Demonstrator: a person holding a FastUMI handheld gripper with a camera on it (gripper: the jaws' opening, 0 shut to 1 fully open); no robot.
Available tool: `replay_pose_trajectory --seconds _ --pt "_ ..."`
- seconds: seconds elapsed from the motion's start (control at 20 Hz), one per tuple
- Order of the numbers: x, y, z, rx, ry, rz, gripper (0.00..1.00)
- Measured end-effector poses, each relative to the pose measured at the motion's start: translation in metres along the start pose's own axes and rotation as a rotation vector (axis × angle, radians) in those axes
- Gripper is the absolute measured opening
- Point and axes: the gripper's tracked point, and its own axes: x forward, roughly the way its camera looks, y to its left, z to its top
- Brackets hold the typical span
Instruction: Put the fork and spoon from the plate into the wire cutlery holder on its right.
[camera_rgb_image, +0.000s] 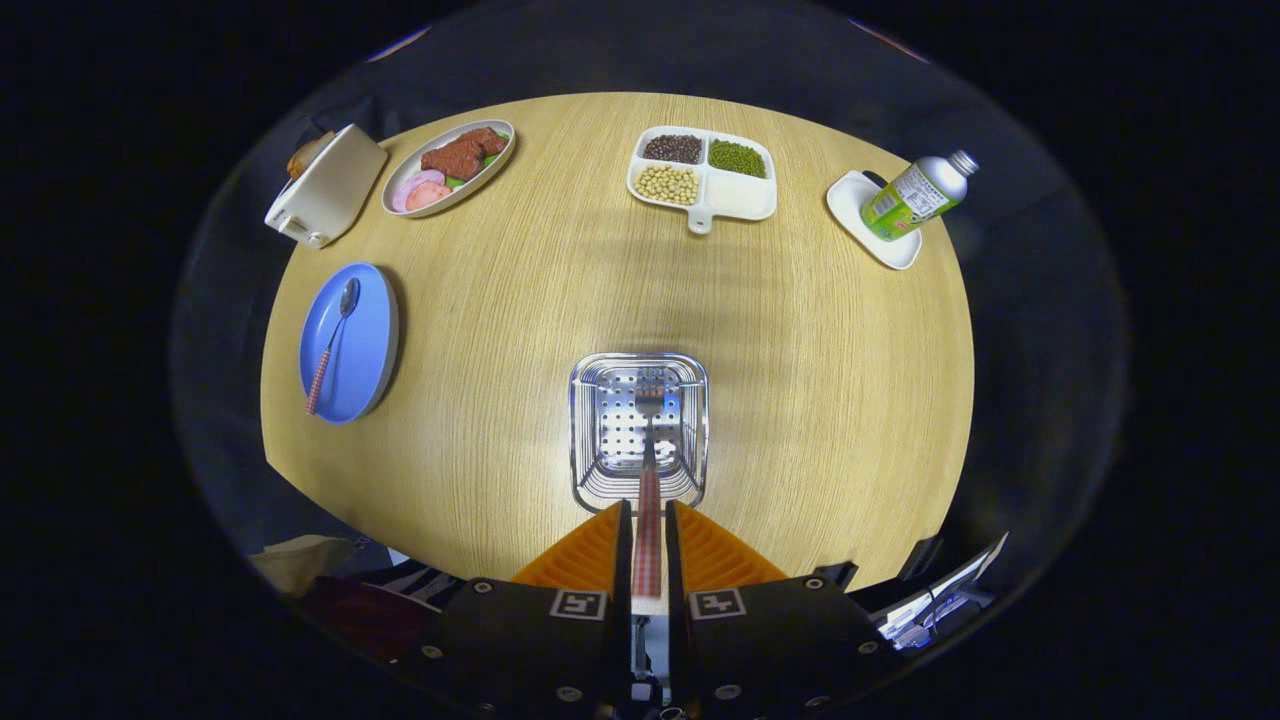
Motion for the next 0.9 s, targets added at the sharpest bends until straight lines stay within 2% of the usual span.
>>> replay_pose_trajectory --seconds 0.05,0.1,0.2,0.35,0.4,0.45,0.5,0.6,0.9 --pt "-0.002 -0.001 -0.001 0.003 -0.012 -0.005 0.18" --pt "-0.005 0.000 0.002 0.007 -0.031 -0.012 0.30" --pt "-0.015 0.004 0.010 0.021 -0.085 -0.018 0.46" --pt "-0.032 0.018 0.025 0.019 -0.192 -0.031 0.65" --pt "-0.038 0.025 0.032 0.015 -0.235 -0.035 0.76" --pt "-0.044 0.036 0.037 0.015 -0.278 -0.026 0.81" --pt "-0.048 0.050 0.042 0.020 -0.318 -0.014 0.91" --pt "-0.053 0.080 0.049 0.020 -0.376 0.014 0.99" --pt "-0.041 0.167 0.069 0.024 -0.519 0.048 0.99"
